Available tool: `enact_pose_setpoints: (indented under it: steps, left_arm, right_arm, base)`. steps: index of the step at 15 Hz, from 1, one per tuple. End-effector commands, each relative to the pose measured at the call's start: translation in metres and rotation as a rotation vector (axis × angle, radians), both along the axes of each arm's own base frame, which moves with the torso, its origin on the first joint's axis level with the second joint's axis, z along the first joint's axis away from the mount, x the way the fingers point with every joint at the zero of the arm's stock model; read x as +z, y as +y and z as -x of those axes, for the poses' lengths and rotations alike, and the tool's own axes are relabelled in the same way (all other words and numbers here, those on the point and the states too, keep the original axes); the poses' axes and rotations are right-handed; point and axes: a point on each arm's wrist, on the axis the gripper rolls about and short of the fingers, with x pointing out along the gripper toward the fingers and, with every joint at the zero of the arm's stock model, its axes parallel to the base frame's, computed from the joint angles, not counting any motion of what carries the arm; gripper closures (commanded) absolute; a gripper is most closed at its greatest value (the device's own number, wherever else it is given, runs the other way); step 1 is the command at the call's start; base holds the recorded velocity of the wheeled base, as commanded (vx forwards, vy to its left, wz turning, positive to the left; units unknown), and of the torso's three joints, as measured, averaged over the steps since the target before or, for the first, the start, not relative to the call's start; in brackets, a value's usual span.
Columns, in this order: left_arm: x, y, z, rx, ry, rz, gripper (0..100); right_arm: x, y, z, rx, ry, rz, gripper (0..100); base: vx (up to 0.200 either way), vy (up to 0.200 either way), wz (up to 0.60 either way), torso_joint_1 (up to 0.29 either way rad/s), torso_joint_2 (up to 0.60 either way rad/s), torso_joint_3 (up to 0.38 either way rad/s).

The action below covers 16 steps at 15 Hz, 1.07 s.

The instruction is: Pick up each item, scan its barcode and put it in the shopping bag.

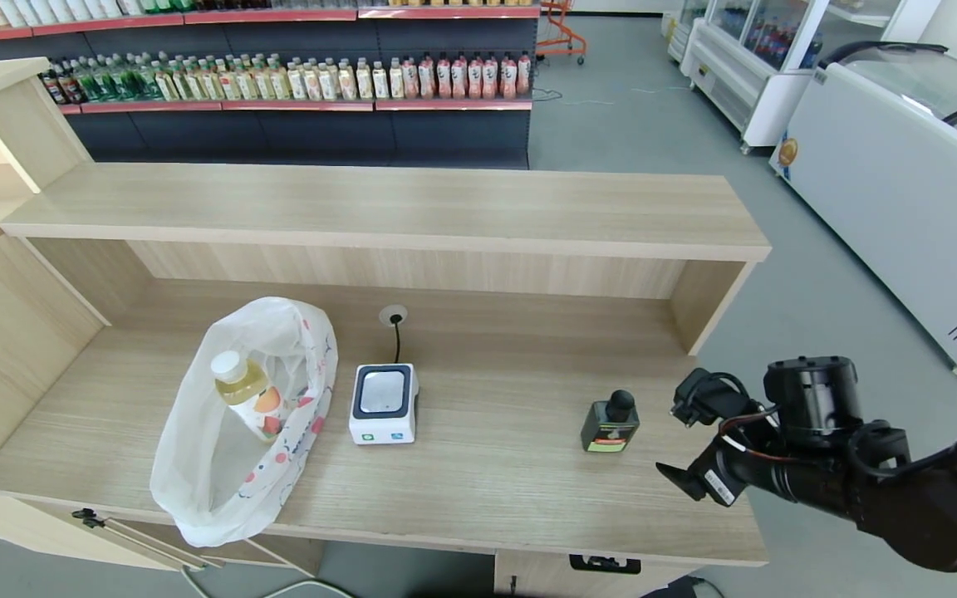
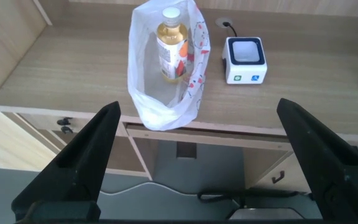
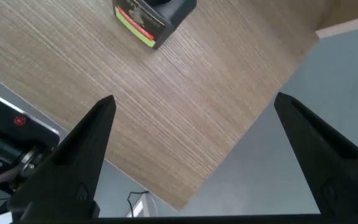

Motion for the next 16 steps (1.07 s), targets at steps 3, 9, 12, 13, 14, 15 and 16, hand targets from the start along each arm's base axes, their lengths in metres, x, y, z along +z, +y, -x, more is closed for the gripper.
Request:
enact_pose_setpoints:
  steps: [3,9,12,13,14,15,16]
  left_arm:
    - [0.000,0.000,0.000,0.000,0.000,0.000,0]
    - [0.000,0.000,0.000,0.000,0.000,0.000,0]
    - [0.000,0.000,0.000,0.000,0.000,0.000,0]
    - [0.000,0.000,0.000,0.000,0.000,0.000,0]
    - [0.000,0.000,0.000,0.000,0.000,0.000,0]
    - [0.000,0.000,0.000,0.000,0.000,0.000,0]
    - [0.000,0.000,0.000,0.000,0.000,0.000,0]
  right_arm:
    - [-0.014,0.011,-0.026,0.052,0.020,-0.027,0]
    - [-0.026,0.025,-0.046,0.078,0.018,-0.024,0]
    - [-0.030,0.028,-0.055,0.079,0.017,-0.029,0]
    - [-0.031,0.030,-0.058,0.080,0.014,-0.031,0]
    - [-0.033,0.032,-0.060,0.084,0.016,-0.031,0]
    - [-0.035,0.035,-0.060,0.092,0.017,-0.030,0]
    - [-0.038,0.040,-0.063,0.103,0.017,-0.029,0]
  base:
    - [0.000,0.000,0.00,0.000,0.00,0.000]
    - [0.000,0.000,0.00,0.000,0.00,0.000]
    - [0.000,0.000,0.00,0.000,0.00,0.000]
    - [0.000,0.000,0.00,0.000,0.00,0.000]
    - [0.000,0.000,0.00,0.000,0.00,0.000]
    - [0.000,0.000,0.00,0.000,0.00,0.000]
    - [0.000,0.000,0.00,0.000,0.00,0.000]
